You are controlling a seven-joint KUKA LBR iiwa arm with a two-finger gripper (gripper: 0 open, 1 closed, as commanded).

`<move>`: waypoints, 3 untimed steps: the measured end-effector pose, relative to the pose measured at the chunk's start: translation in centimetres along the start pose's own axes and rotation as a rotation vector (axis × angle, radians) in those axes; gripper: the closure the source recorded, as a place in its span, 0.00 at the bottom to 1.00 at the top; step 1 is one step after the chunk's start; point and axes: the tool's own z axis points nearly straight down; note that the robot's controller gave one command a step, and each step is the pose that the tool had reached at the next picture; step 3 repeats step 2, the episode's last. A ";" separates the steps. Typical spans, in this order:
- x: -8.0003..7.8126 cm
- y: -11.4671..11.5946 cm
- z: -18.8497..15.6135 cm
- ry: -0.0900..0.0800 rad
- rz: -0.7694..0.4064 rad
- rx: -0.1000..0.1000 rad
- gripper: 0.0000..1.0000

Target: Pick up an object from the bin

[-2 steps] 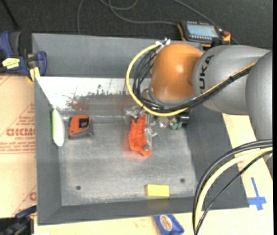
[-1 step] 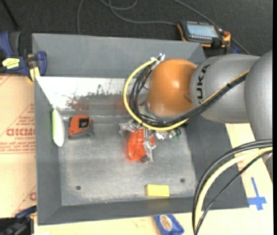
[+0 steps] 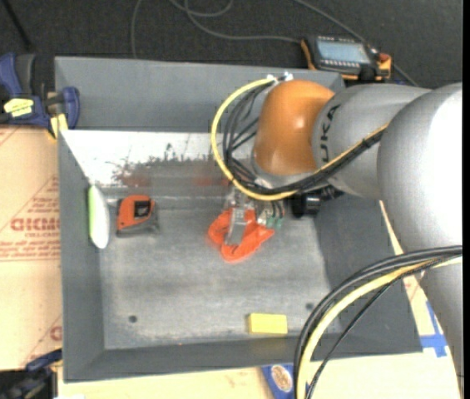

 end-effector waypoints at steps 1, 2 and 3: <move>0.0 0.0 0.0 -0.001 0.000 0.000 1.00; 4.7 -2.7 -4.6 0.006 -0.012 0.002 1.00; 4.7 -2.7 -4.6 0.006 -0.012 0.002 1.00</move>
Offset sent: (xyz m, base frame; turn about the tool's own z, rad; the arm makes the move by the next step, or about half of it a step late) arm -0.0697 -0.0321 0.0764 -0.0159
